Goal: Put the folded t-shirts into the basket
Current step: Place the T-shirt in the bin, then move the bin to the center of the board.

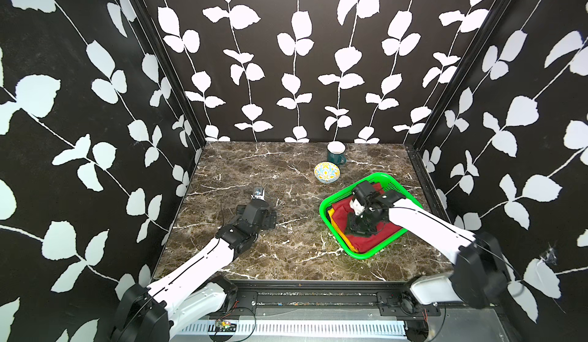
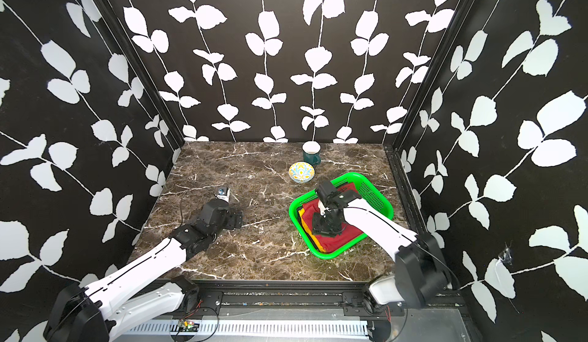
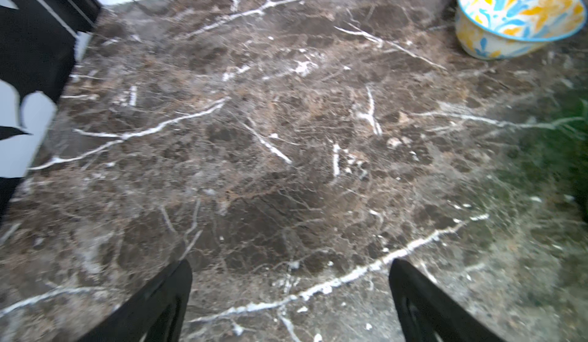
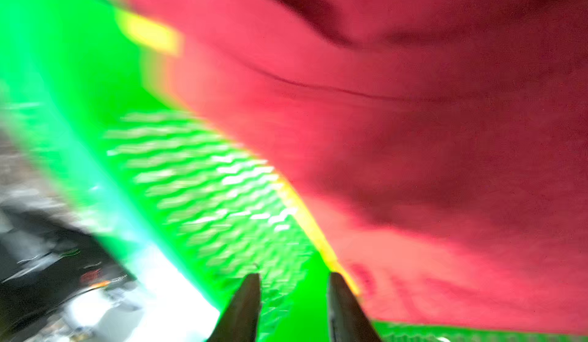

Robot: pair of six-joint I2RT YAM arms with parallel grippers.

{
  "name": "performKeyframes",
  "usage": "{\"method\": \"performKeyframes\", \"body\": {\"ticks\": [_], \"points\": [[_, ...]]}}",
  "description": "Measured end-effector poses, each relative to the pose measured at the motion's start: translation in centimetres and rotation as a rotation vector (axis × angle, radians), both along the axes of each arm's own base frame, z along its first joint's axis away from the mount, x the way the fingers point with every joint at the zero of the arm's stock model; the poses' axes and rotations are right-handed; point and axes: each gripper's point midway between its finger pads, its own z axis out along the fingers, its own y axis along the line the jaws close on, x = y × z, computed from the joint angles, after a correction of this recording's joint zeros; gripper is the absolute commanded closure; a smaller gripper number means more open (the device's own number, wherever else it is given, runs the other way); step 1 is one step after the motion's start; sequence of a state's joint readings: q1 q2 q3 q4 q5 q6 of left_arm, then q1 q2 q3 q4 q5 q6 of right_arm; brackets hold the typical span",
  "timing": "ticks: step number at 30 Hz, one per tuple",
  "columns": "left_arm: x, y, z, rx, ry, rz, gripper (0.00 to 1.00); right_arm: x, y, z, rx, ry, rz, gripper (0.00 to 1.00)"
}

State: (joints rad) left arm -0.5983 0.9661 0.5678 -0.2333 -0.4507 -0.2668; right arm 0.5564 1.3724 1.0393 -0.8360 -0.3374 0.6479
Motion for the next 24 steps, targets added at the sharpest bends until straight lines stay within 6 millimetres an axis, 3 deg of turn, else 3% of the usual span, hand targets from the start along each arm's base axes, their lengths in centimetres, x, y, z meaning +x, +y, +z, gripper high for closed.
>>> {"method": "performKeyframes", "body": {"ticks": [4,5,6,10,14,16,20,24], "points": [[0.0,0.7,0.8,0.037,-0.030,0.008,0.01,2.6,0.4,5.2,0.054,-0.228,0.021,0.41],[0.0,0.7,0.9,0.045,-0.034,0.004,0.01,3.0,0.3,6.3,0.060,-0.293,0.029,0.27],[0.0,0.7,1.0,0.056,-0.036,-0.003,0.01,3.2,0.1,7.3,0.068,-0.348,0.036,0.05],[0.1,1.0,1.1,0.089,-0.042,-0.008,0.01,3.0,-0.9,10.0,0.114,-0.598,0.077,0.01],[0.2,1.4,1.5,0.112,-0.059,0.006,0.01,1.7,-3.0,9.5,0.090,-0.743,0.087,0.01],[0.3,1.7,1.7,0.113,-0.068,0.020,0.01,0.7,-3.0,8.5,0.096,-0.752,0.149,0.01],[0.3,3.4,1.5,0.091,-0.098,0.117,0.01,-0.9,-0.8,7.1,0.145,-0.710,0.317,0.01],[-0.5,6.0,1.0,0.062,-0.118,0.255,0.01,-2.7,2.1,3.5,0.173,-0.555,0.465,0.01]]}}
